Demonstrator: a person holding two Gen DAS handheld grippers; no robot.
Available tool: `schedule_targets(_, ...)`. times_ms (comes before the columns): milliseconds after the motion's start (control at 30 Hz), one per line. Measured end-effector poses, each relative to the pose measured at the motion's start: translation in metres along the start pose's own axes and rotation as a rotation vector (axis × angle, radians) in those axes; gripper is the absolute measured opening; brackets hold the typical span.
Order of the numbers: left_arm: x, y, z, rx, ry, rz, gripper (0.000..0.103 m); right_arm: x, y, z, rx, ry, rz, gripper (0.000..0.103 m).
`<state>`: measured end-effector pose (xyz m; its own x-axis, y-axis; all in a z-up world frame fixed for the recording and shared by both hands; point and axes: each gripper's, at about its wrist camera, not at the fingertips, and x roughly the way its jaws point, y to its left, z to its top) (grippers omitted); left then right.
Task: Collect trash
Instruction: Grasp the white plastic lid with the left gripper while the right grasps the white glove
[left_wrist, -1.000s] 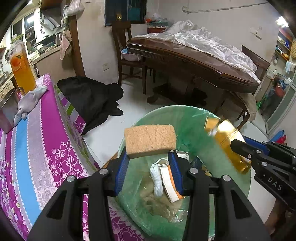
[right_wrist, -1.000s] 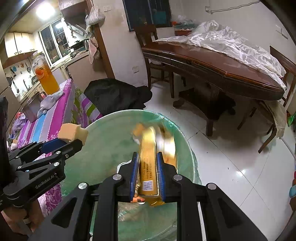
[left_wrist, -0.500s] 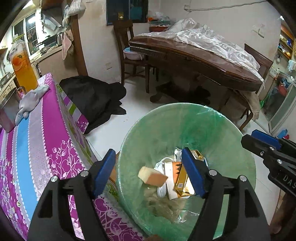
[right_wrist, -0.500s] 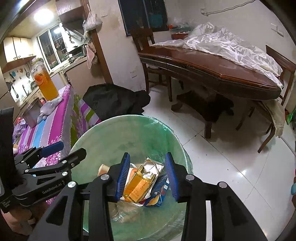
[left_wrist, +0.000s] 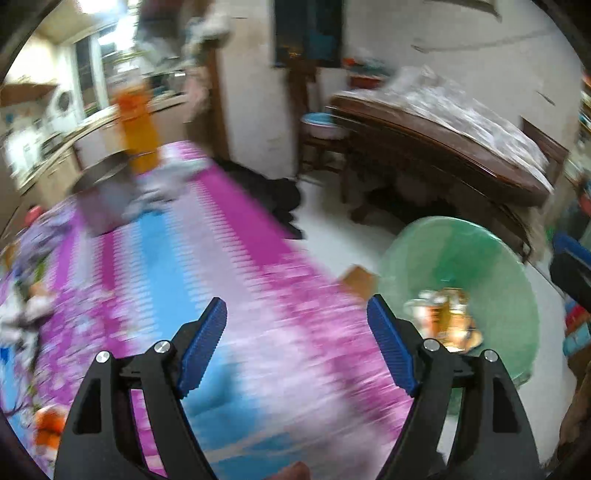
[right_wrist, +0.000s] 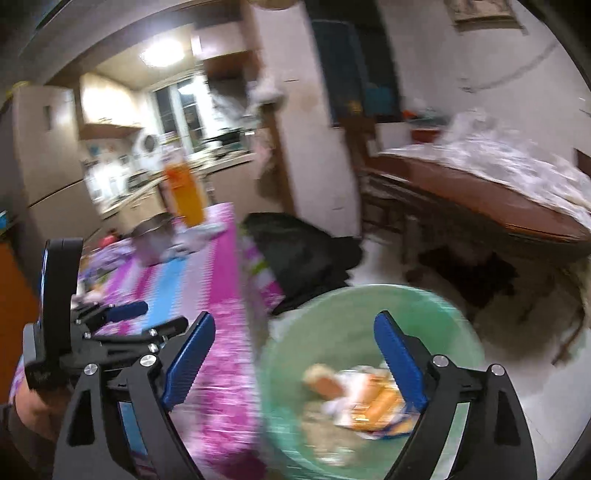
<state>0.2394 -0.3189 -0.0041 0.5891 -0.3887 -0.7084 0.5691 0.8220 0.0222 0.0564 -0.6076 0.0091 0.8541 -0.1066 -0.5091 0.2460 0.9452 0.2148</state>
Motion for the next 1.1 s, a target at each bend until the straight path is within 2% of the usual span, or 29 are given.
schedule_targets(100, -0.026, 0.059, -0.010, -0.071, -0.025, 0.070, 0.076, 0.013, 0.040, 0.001, -0.042, 0.015, 0.069, 0.094)
schedule_targets(300, -0.078, 0.195, -0.044, -0.242, -0.056, 0.249, 0.079, 0.032, 0.110, -0.006, -0.111, 0.054, 0.181, 0.095)
schedule_targets(433, -0.102, 0.303, -0.083, -0.367, -0.014, 0.410, 0.079, 0.046, 0.144, -0.008, -0.132, 0.092, 0.234, 0.096)
schedule_targets(500, -0.102, 0.353, -0.103, -0.401, 0.052, 0.461, 0.081, 0.054, 0.161, -0.011, -0.152, 0.110, 0.261, 0.096)
schedule_targets(600, -0.098, 0.409, -0.133, -0.444, 0.123, 0.492, 0.081, 0.066, 0.194, -0.016, -0.193, 0.140, 0.307, 0.096)
schedule_targets(667, -0.097, 0.429, -0.145, -0.467, 0.140, 0.486, 0.081, 0.073, 0.215, -0.018, -0.225, 0.156, 0.333, 0.096)
schedule_targets(767, -0.097, 0.444, -0.153, -0.469, 0.124, 0.462, 0.083, 0.086, 0.254, -0.020, -0.272, 0.181, 0.375, 0.096)
schedule_targets(833, -0.091, 0.452, -0.152, -0.470, 0.125, 0.428, 0.084, 0.092, 0.282, -0.020, -0.306, 0.193, 0.408, 0.096)
schedule_targets(967, -0.069, 0.457, -0.149, -0.446, 0.161, 0.427, 0.084, 0.110, 0.330, -0.018, -0.360, 0.217, 0.477, 0.096)
schedule_targets(1033, -0.067, 0.462, -0.150, -0.448, 0.149, 0.414, 0.084, 0.120, 0.349, -0.017, -0.390, 0.231, 0.494, 0.096)
schedule_targets(1067, -0.068, 0.463, -0.150, -0.453, 0.140, 0.413, 0.084, 0.126, 0.358, -0.017, -0.403, 0.234, 0.508, 0.096)
schedule_targets(1100, -0.069, 0.466, -0.151, -0.467, 0.133, 0.410, 0.076, 0.130, 0.365, -0.017, -0.412, 0.237, 0.523, 0.096)
